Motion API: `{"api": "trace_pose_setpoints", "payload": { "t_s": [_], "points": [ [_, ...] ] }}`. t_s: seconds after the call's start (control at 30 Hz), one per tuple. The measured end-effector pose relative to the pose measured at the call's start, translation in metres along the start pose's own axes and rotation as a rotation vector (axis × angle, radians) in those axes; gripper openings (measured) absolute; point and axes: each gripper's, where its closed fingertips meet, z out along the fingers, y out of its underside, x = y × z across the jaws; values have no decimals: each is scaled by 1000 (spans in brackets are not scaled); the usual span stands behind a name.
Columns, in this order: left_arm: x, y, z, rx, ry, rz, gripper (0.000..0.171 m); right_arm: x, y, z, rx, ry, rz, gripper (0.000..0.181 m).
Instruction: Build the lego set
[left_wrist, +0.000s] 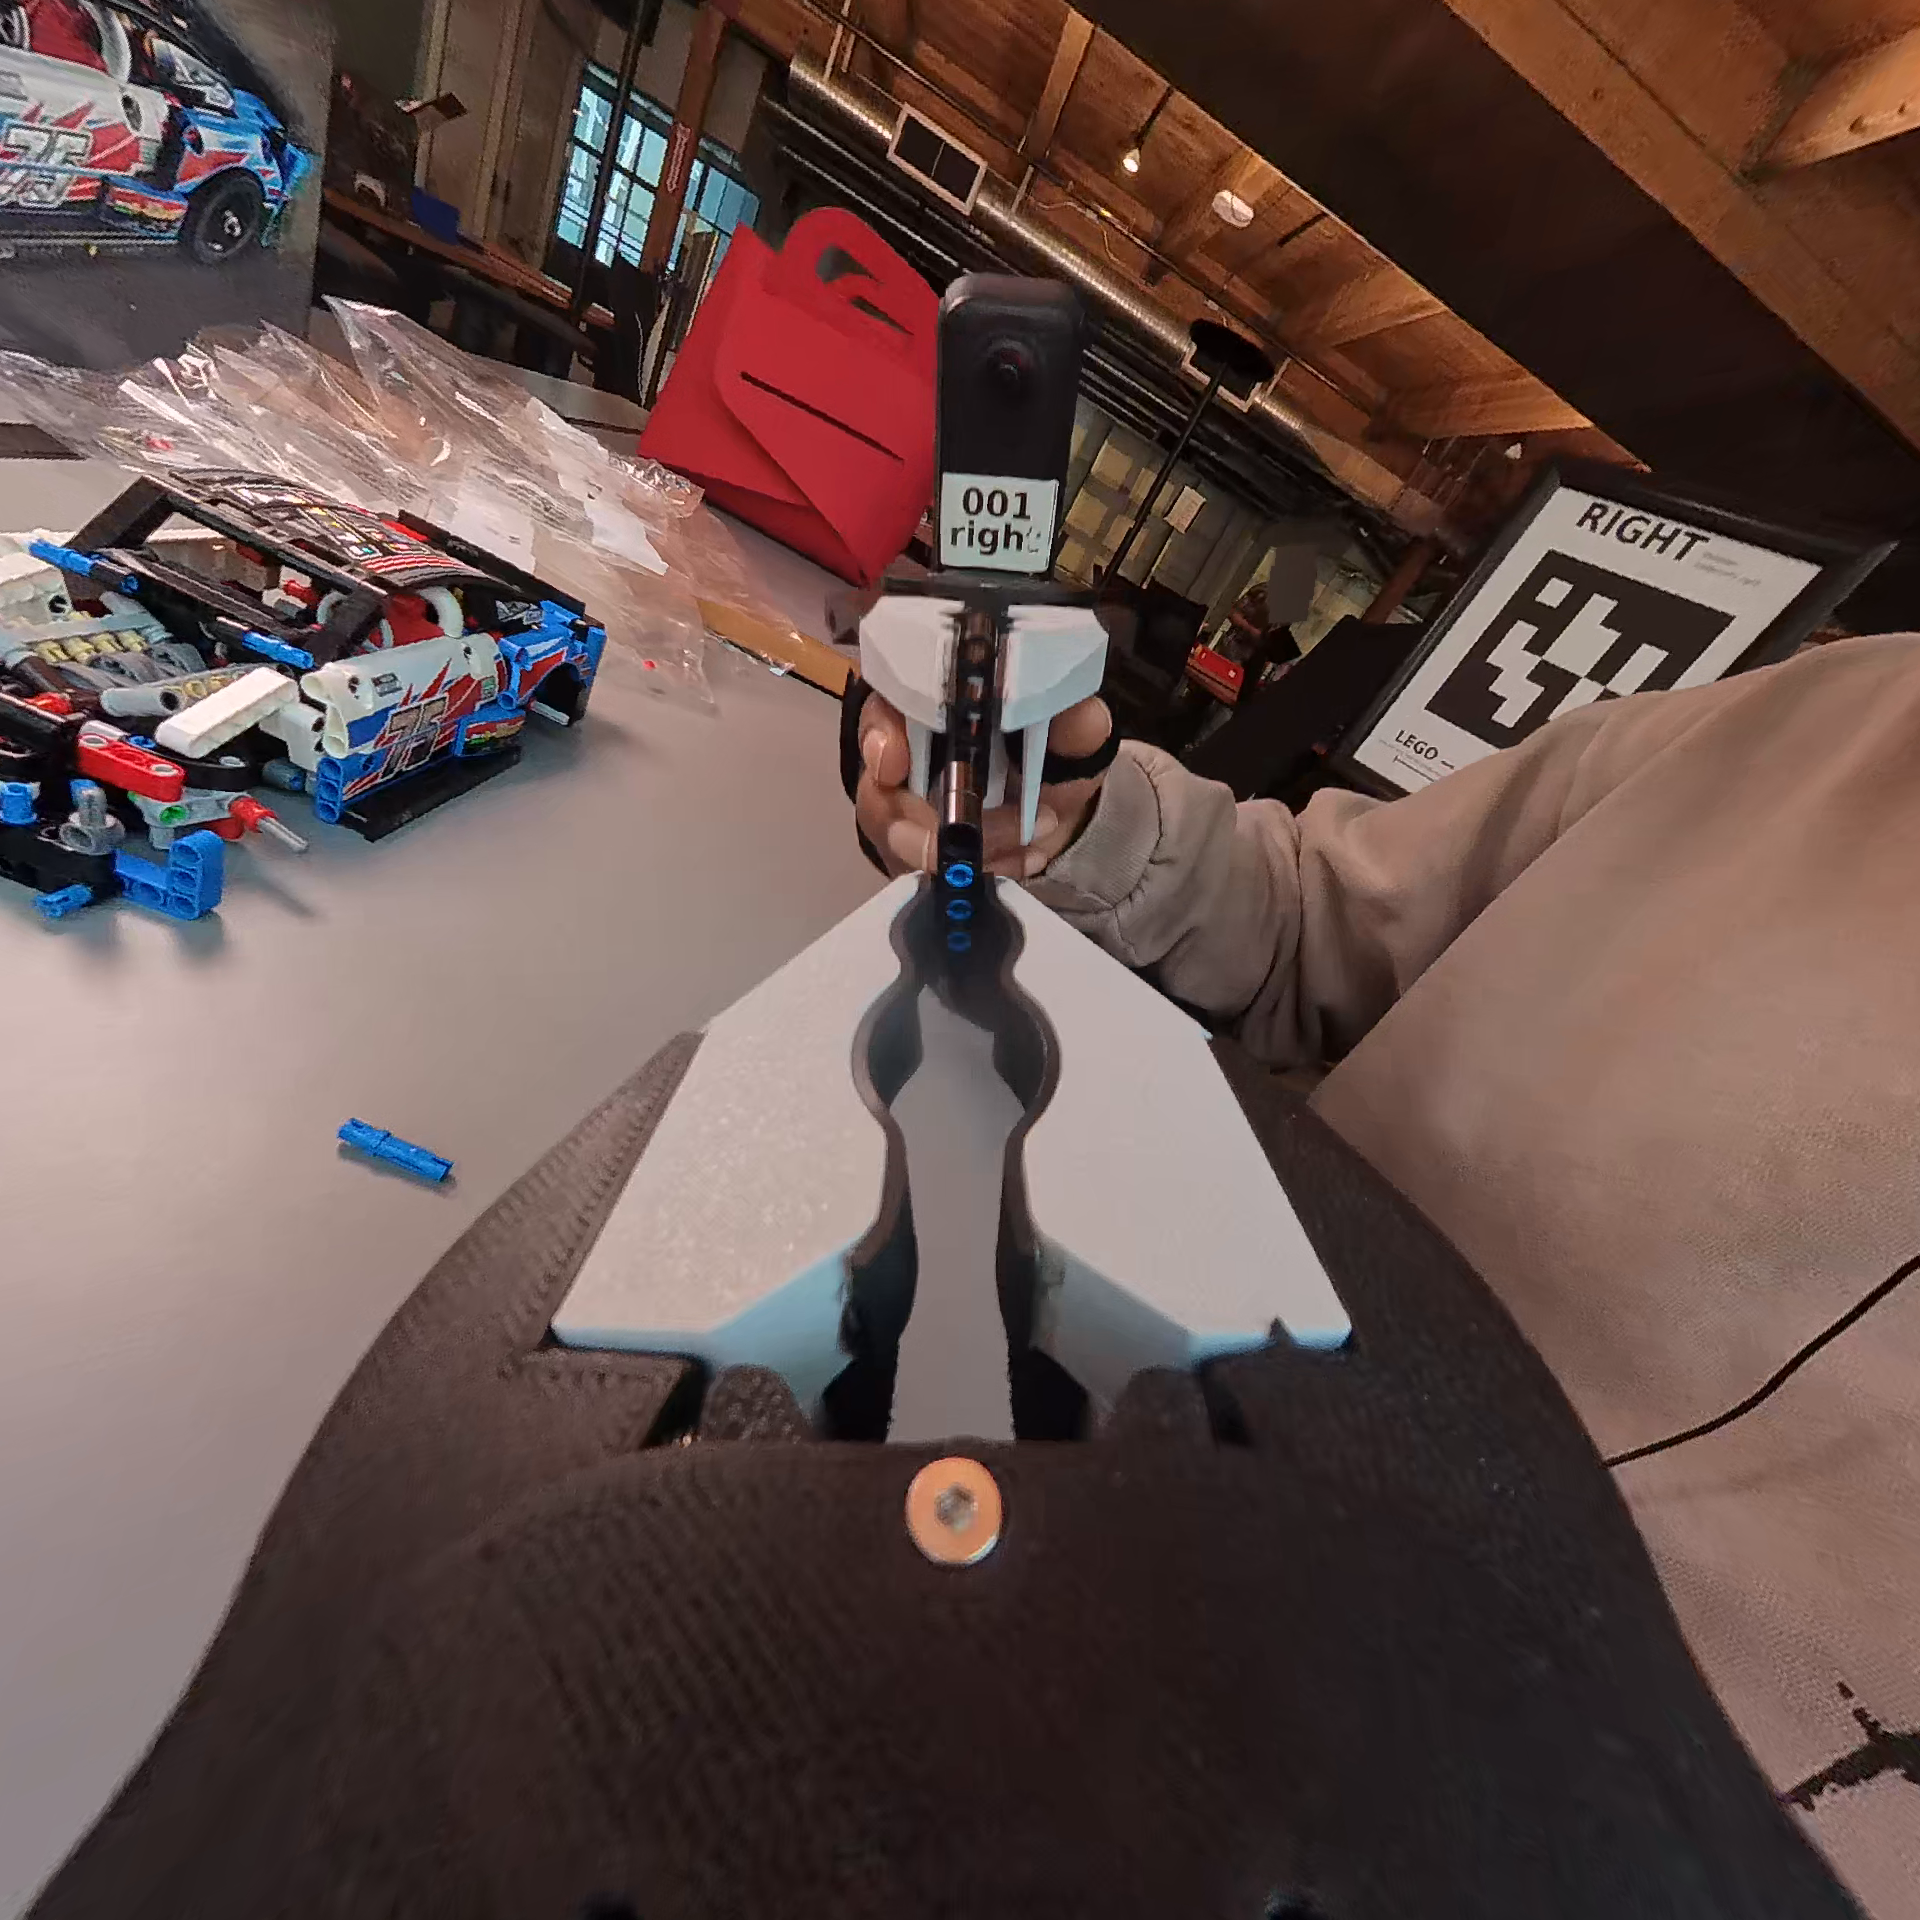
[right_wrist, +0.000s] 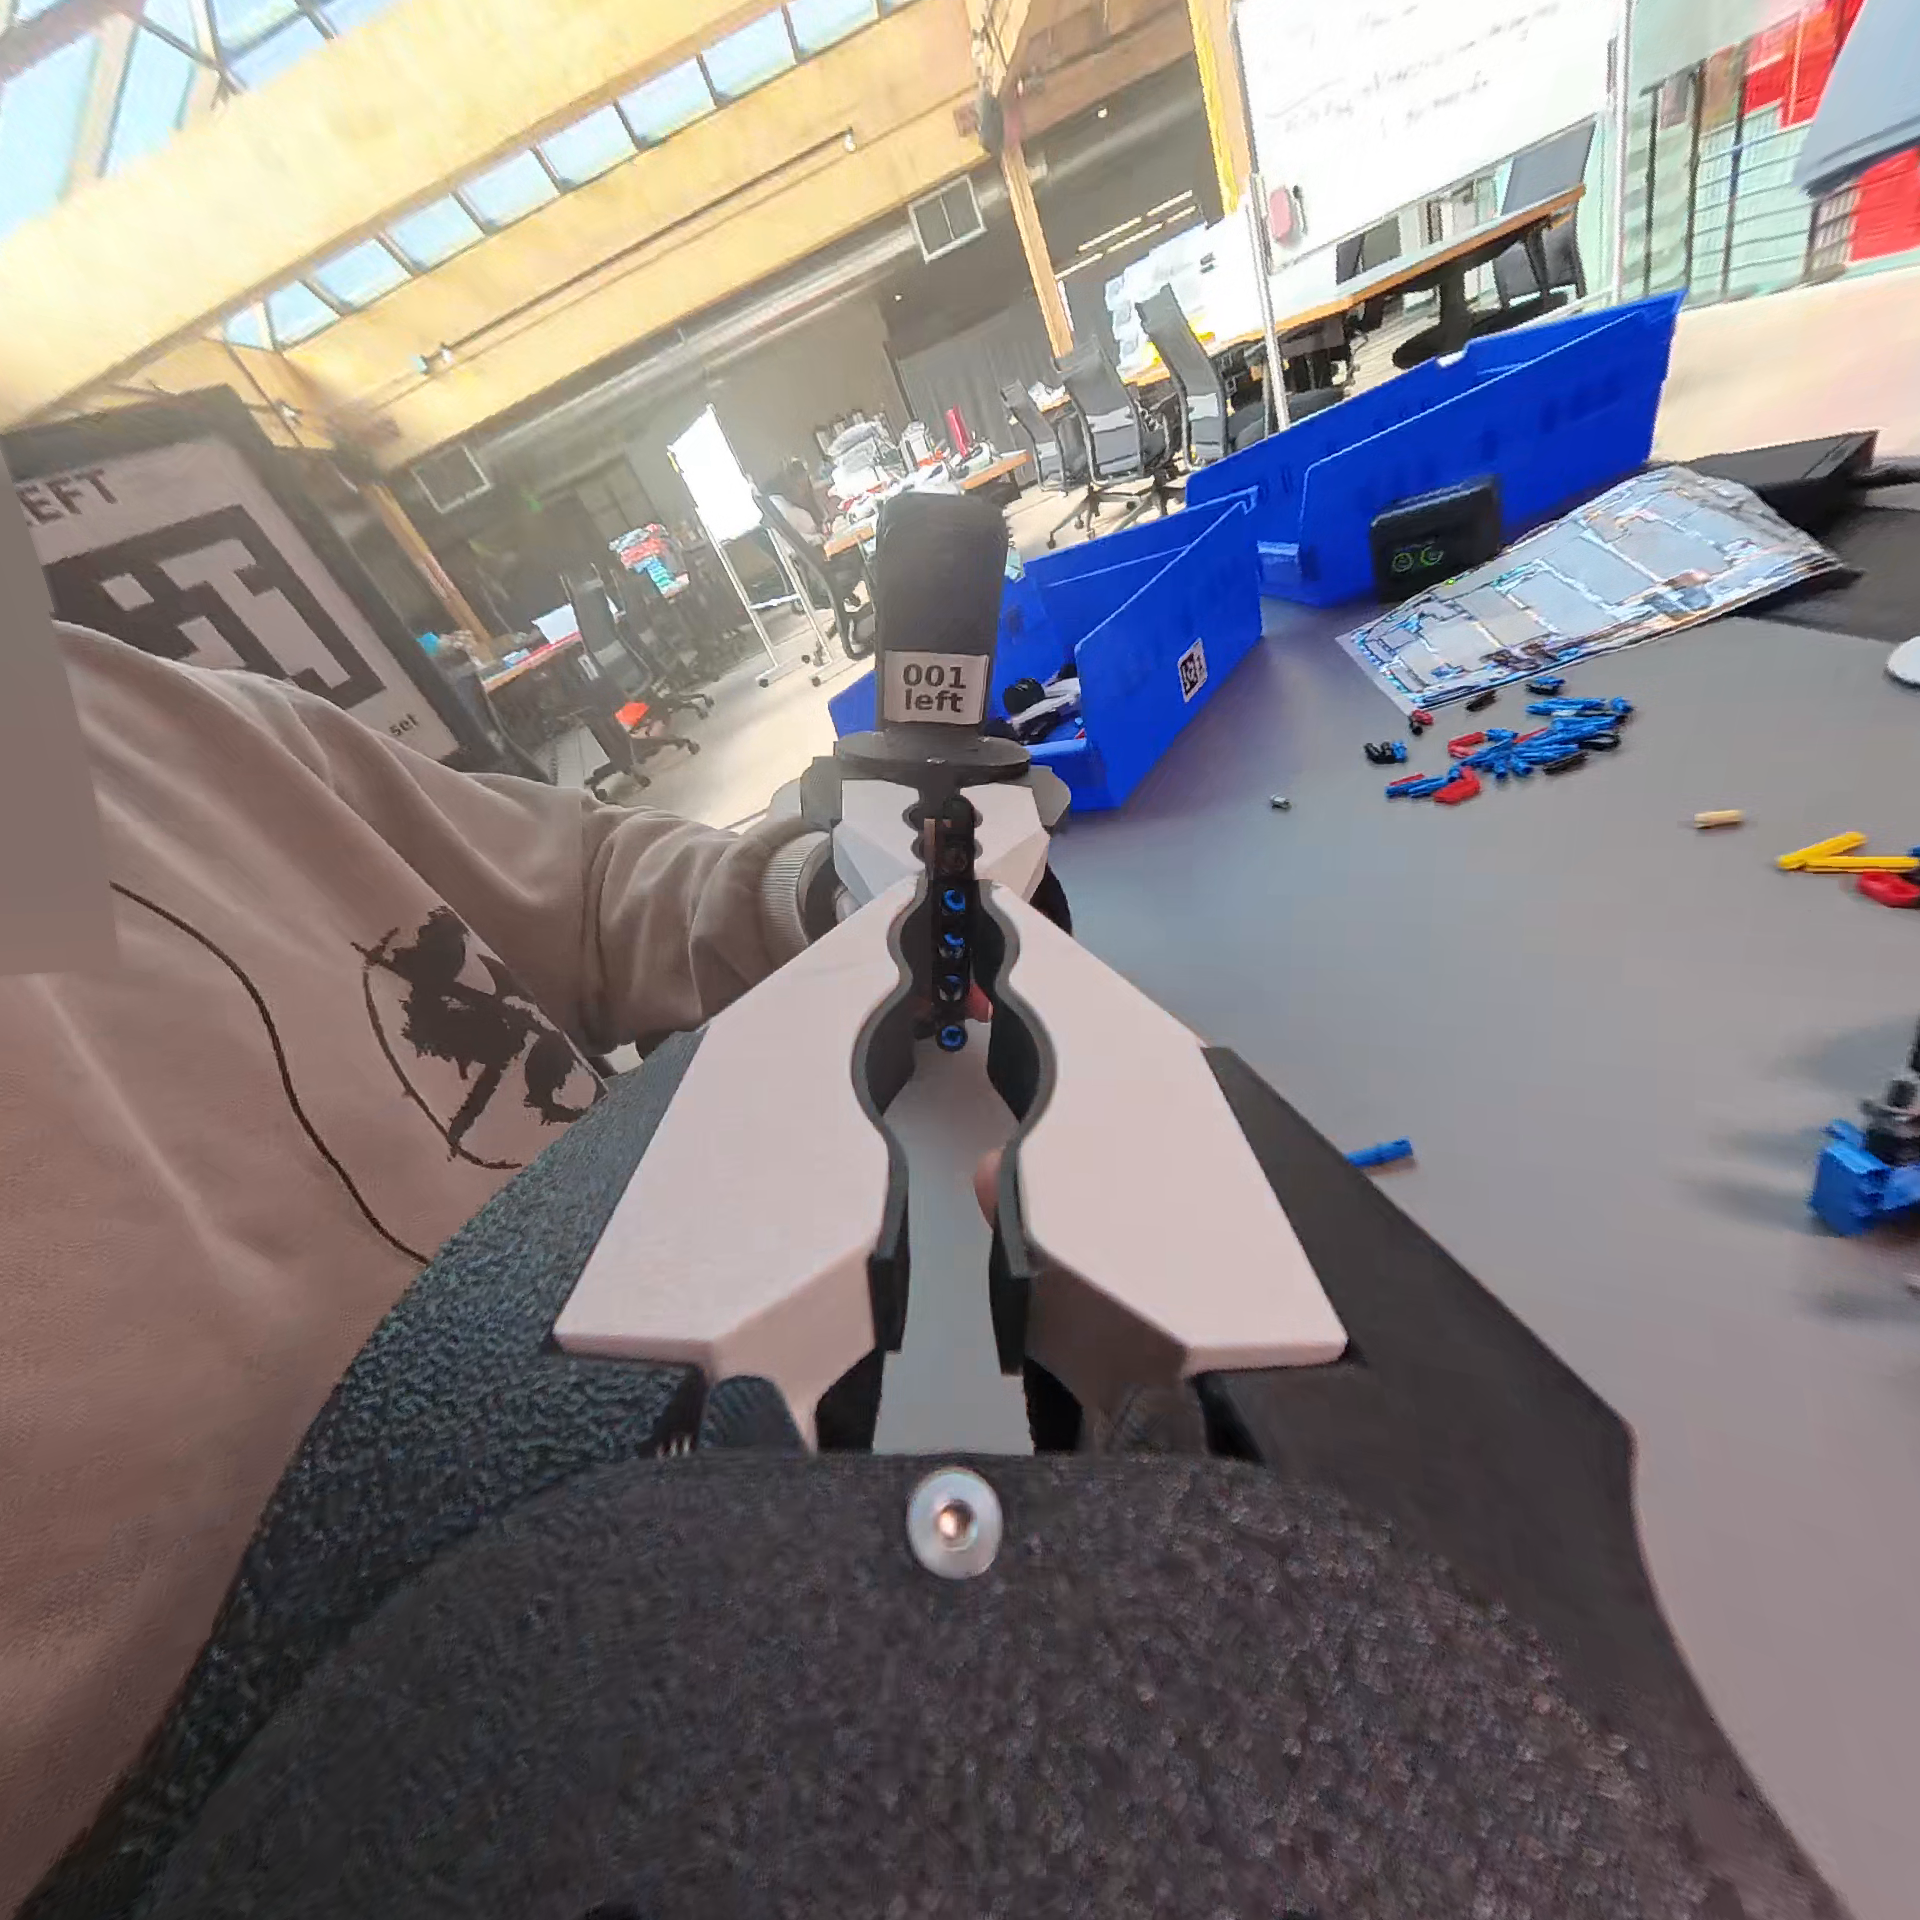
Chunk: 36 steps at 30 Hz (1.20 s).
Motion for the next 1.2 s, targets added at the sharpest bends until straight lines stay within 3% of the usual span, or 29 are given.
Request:
{"api": "trace_pose_setpoints", "payload": {
  "t_s": [0.27, 0.57, 0.87, 1.03, 1.2],
  "points": [
    [-13, 8, -1, -31, -29, -90, 6, 13, 25, 20, -10, -53, 162, 4],
    [-20, 10, -2, -10, -15, -256, 5, 21, 32, 19, 55, -63, 276, 4],
    [-19, 10, 1, -9, -36, -367, 6, 23, 32, 17, 135, -198, 529, 4],
    [-27, 13, -2, -11, -81, -382, 5, 30, 36, 20, 133, -166, 535, 4],
    [-34, 15, -4, -11, -109, -347, 5, 36, 40, 23, 89, -43, 390, 5]
  ]
}}
